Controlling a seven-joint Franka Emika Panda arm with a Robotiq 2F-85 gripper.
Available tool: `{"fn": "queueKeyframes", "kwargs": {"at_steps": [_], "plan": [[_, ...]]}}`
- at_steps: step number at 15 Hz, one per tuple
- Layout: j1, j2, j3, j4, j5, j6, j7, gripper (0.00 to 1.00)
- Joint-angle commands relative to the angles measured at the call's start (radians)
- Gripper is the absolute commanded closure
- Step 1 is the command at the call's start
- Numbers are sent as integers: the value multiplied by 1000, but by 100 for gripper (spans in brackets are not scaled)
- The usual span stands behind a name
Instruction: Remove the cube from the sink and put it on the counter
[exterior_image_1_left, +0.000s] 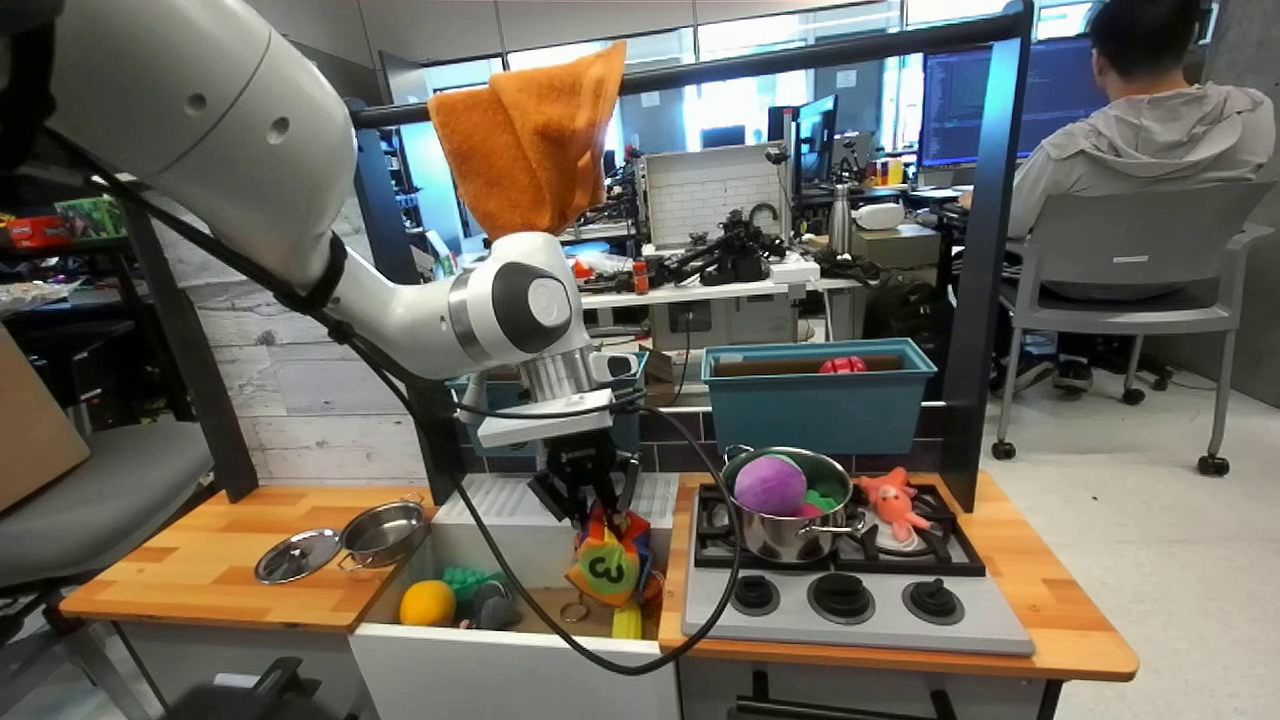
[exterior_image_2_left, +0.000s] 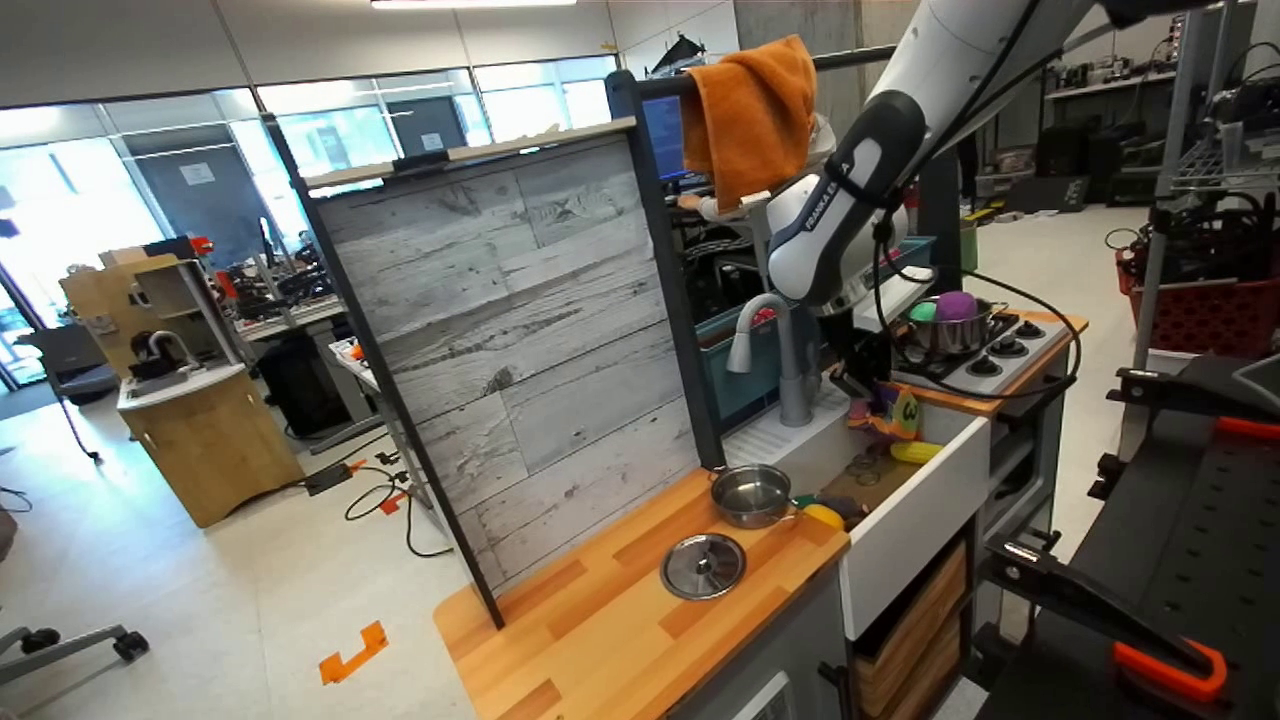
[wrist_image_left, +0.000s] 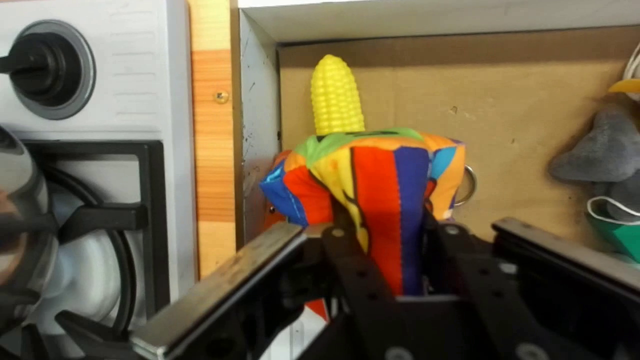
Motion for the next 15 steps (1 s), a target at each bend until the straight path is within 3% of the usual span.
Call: {"fn": "queueKeyframes", "kwargs": {"at_steps": [1,5,8,15], "plan": [[25,-186,5,-237,-24,14,-82,93],[59,-338,-2,-403,-30,-105,-170,93],[50,-409,31,-485,-96,-154,-171,93],[74,-527,68,-761,-233,91,-155,93]]}}
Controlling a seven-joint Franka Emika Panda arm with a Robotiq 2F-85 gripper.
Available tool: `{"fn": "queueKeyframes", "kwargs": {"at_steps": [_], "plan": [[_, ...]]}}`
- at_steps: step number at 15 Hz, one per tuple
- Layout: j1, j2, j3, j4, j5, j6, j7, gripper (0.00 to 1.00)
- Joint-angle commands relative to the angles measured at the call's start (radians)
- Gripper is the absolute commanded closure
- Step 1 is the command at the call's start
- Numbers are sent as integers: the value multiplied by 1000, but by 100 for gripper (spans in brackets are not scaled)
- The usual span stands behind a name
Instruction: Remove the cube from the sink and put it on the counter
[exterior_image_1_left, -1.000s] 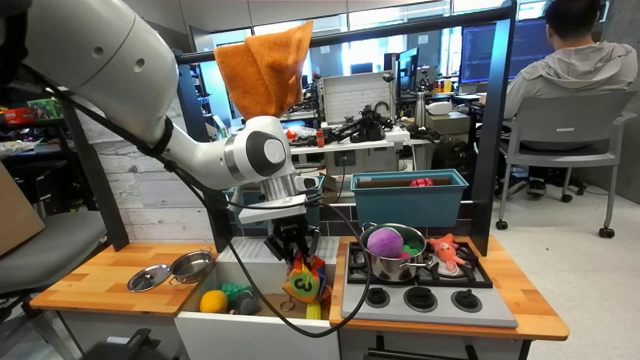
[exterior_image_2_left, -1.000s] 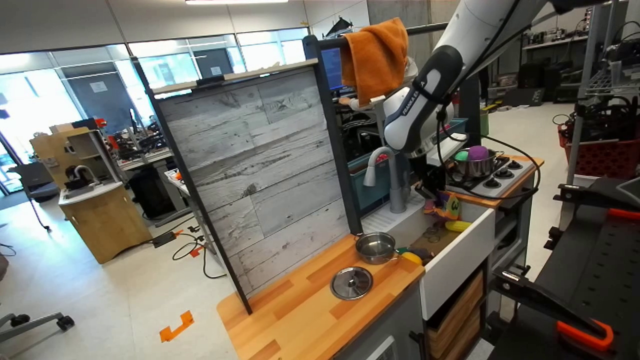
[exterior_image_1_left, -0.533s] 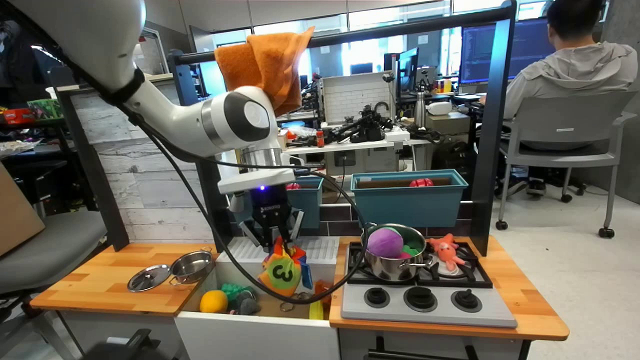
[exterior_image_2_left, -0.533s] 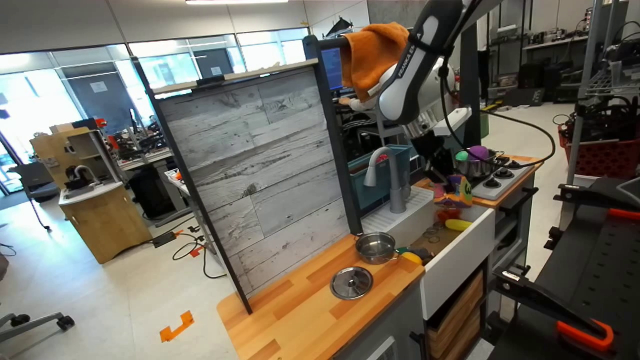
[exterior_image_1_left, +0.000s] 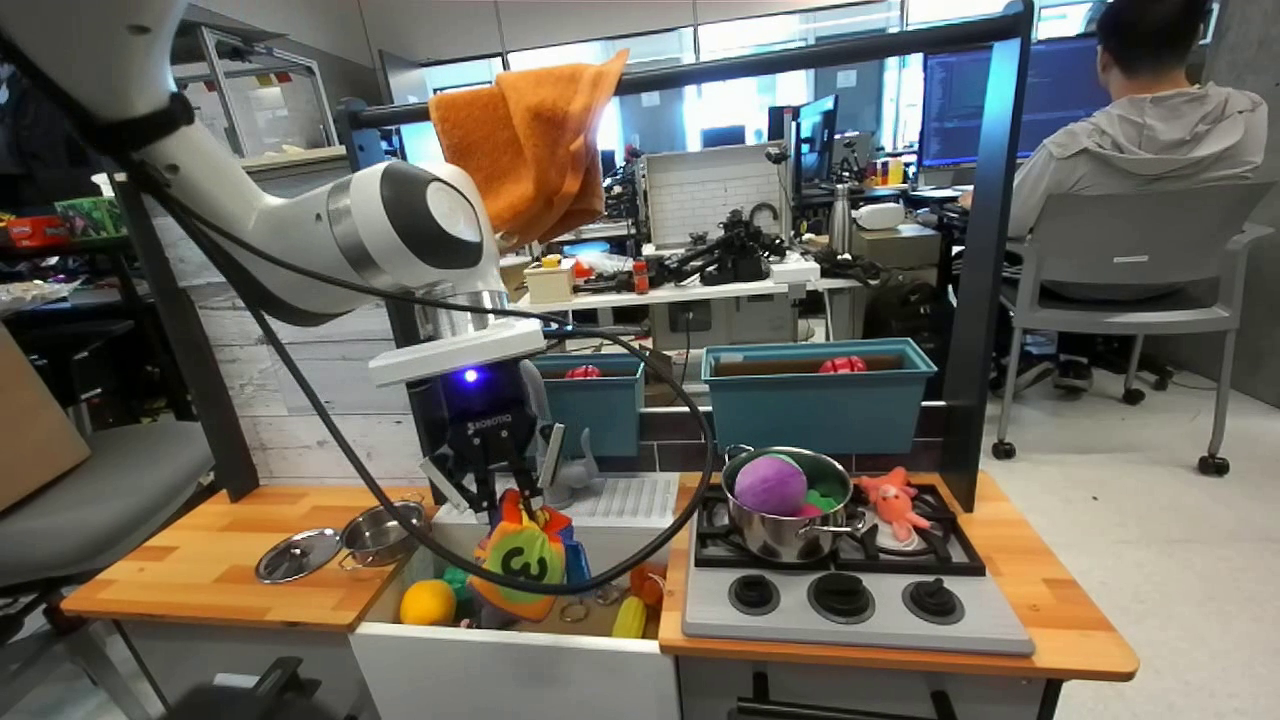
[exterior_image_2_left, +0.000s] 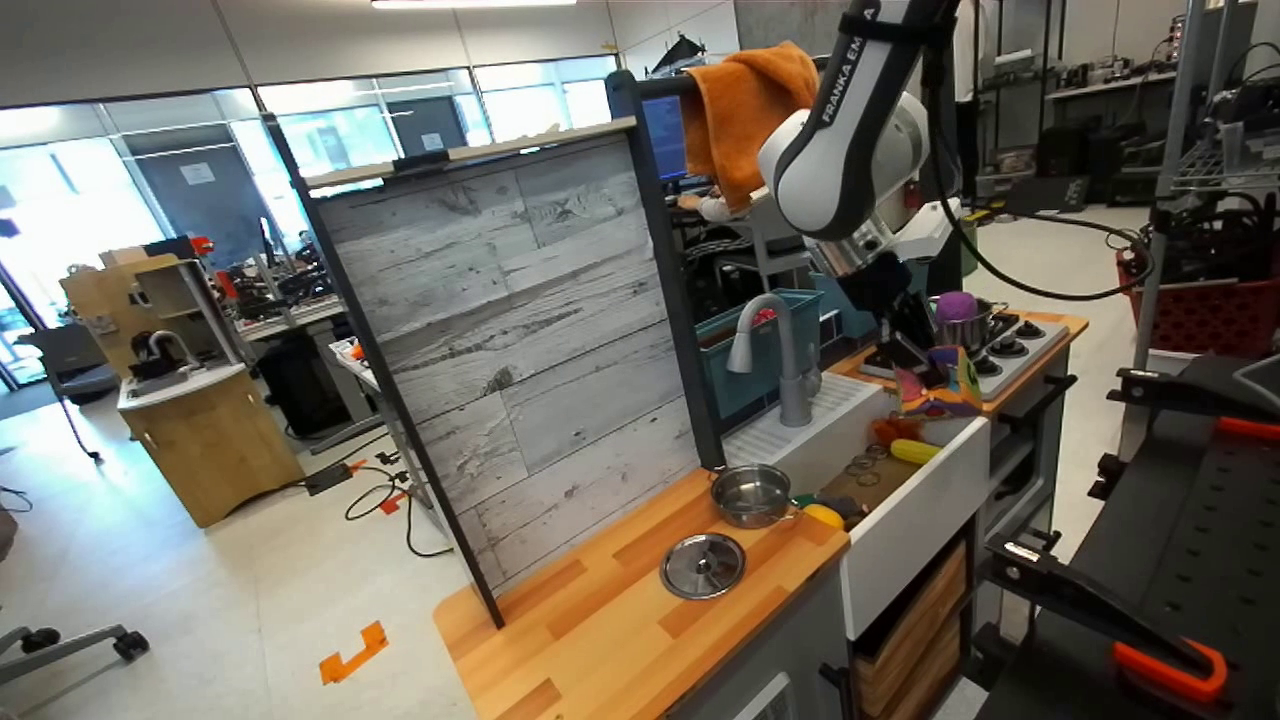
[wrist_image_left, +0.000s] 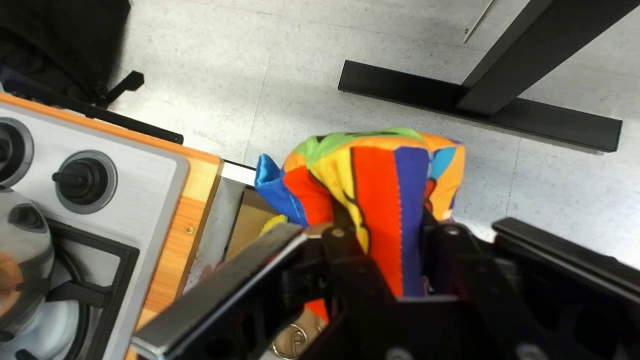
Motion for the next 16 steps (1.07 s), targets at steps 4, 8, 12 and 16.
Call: {"fn": "queueKeyframes", "kwargs": {"at_steps": [4,8,12,16], "plan": [[57,-165,29,-365,-140,334,10,93],[113,-304,60,-562,-179,529,19,93],[207,-473,81,-654,-207,581,53,93],[209,-608,185,-627,-134,509,-29,93]]}}
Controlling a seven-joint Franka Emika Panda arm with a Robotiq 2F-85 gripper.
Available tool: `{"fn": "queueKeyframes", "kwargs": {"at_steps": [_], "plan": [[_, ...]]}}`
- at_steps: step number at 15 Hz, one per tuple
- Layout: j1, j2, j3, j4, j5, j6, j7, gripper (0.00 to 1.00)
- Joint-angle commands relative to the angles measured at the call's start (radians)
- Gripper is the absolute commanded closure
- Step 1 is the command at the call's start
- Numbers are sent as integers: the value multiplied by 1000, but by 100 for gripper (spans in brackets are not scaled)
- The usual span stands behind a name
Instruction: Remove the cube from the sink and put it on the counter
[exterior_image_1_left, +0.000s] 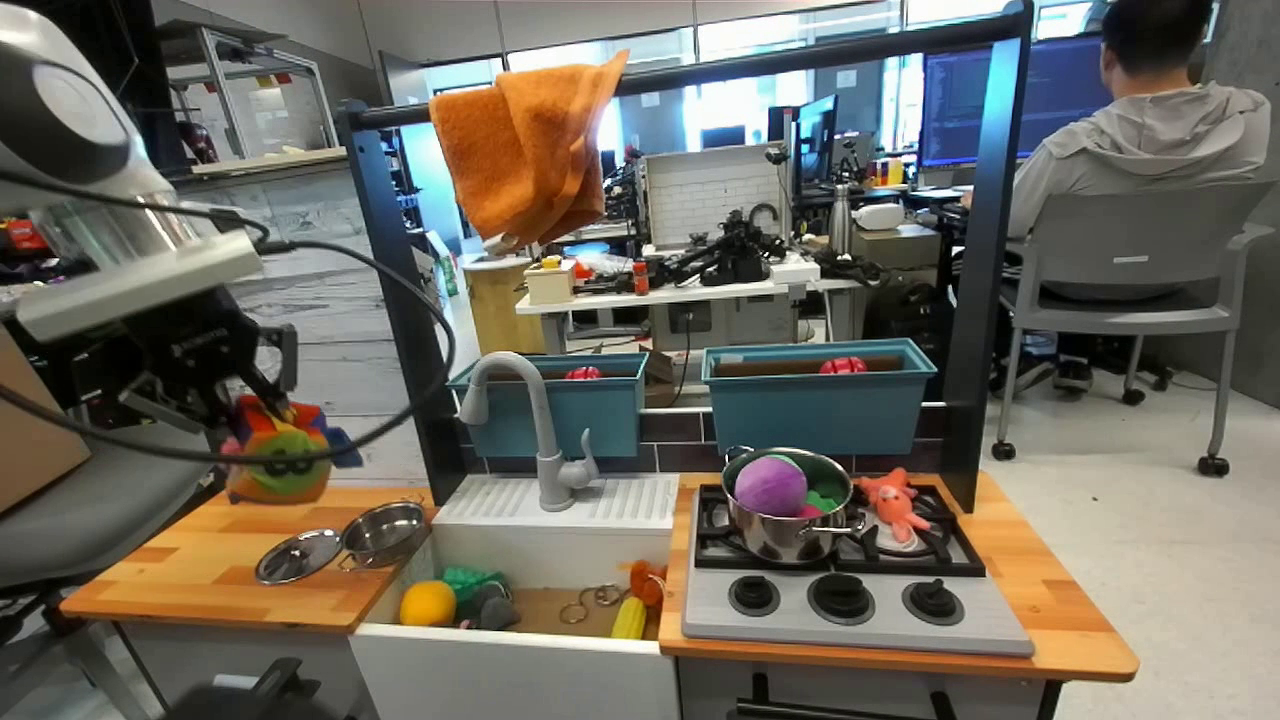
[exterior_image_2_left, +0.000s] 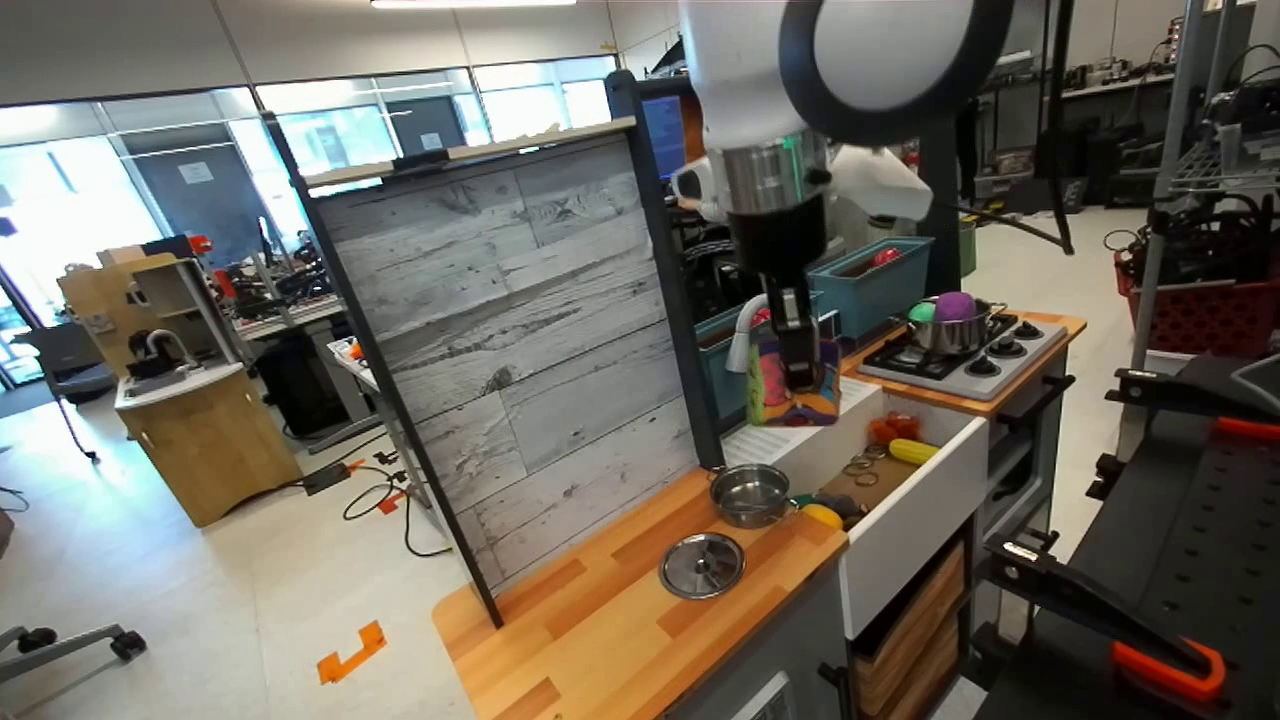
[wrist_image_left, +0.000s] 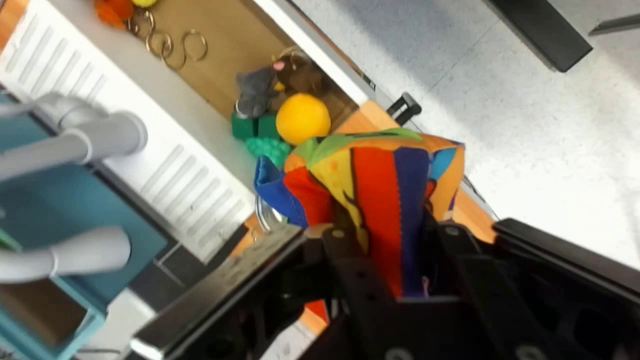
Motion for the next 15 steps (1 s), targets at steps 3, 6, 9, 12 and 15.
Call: {"fn": "queueKeyframes", "kwargs": {"at_steps": [3,6,9,12,15], "plan": [[-45,-71,139,86,160,-81,-178,93],[-32,13,151,209,200,-164,-202,93],[-22,106,152,304,190,-200,-193,93],[-29,207,166,367,189,-128,-214,93],[-32,290,171,425,180,-110,-235,93]]}}
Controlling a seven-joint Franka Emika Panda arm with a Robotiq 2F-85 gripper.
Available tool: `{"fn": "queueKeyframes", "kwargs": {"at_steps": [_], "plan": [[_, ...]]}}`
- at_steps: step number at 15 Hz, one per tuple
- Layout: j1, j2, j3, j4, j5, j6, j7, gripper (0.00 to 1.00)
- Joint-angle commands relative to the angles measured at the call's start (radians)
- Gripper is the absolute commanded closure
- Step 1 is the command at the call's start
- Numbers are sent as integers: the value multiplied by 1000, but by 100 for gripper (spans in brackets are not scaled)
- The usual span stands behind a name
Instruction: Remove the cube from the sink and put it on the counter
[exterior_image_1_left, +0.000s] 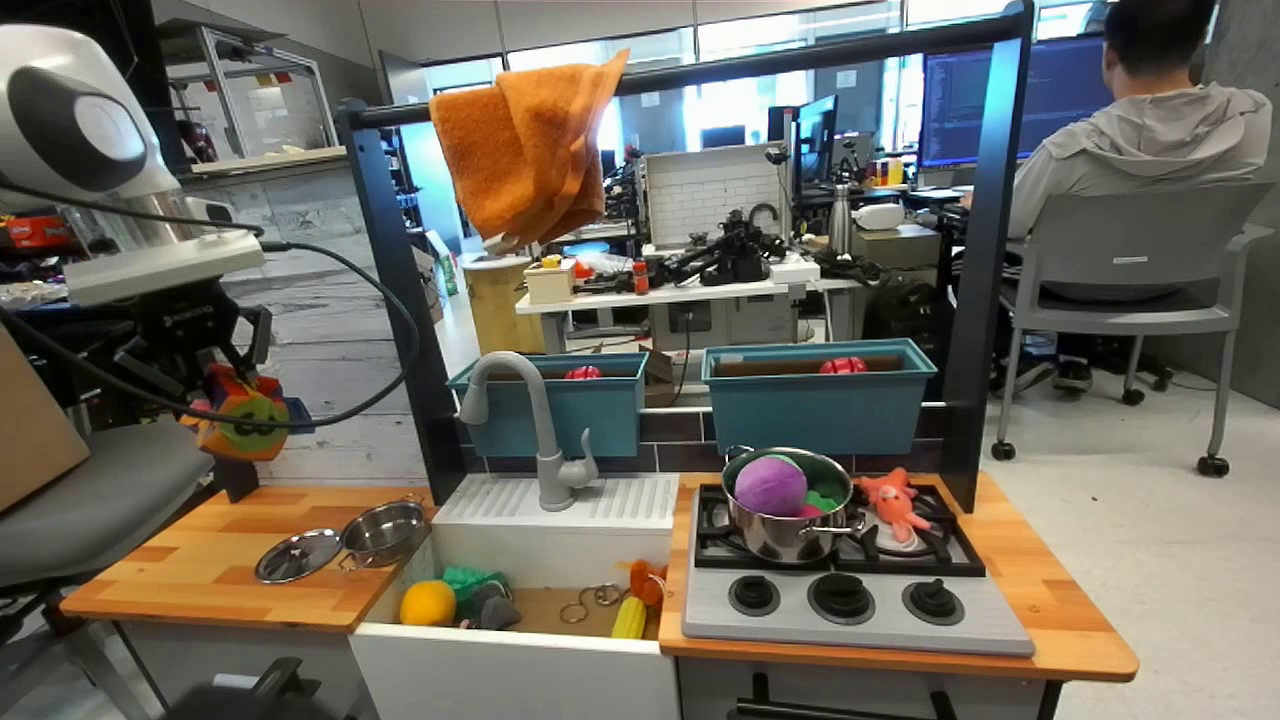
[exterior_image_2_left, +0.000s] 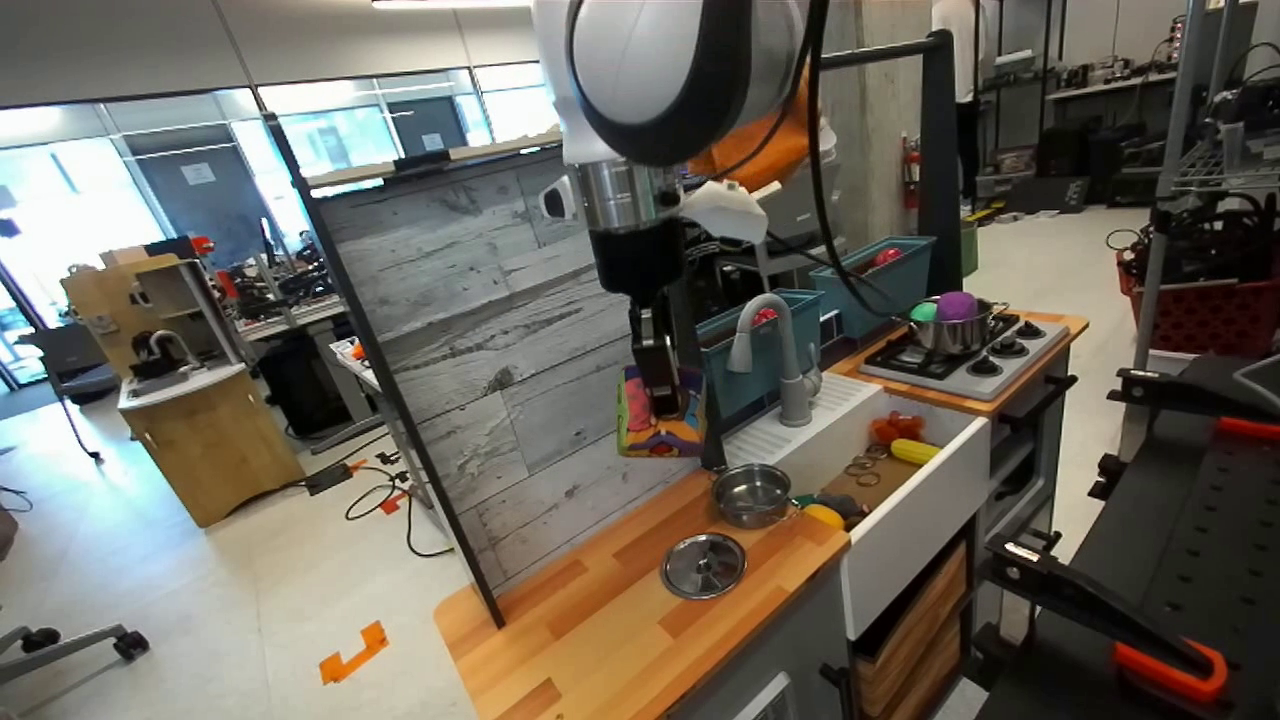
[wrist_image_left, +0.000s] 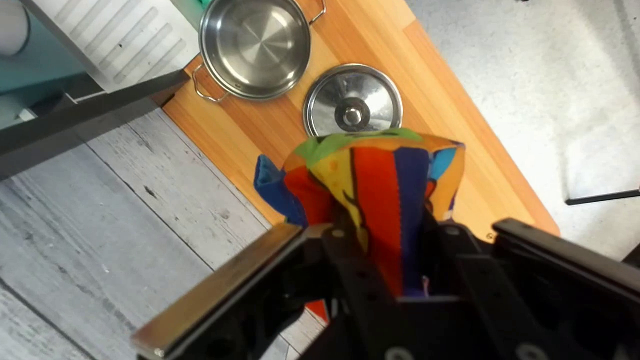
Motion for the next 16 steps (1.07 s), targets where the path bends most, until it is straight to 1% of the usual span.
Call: {"fn": "queueKeyframes", "kwargs": {"at_steps": [1,5,9,11,12,13,14,15,16], "plan": [[-13,102,20,92,4,20,-49,93],[-56,184,71,144,19,105,-128,93],[-95,231,113,175,30,101,-191,93],[-136,250,163,173,60,109,-251,93],[-168,264,204,168,87,135,-298,93],[-177,273,217,167,98,142,-324,93],[-185,283,229,165,110,159,-346,46],[-191,289,237,165,119,166,-362,45],[-198,296,244,163,126,188,-377,38]]}}
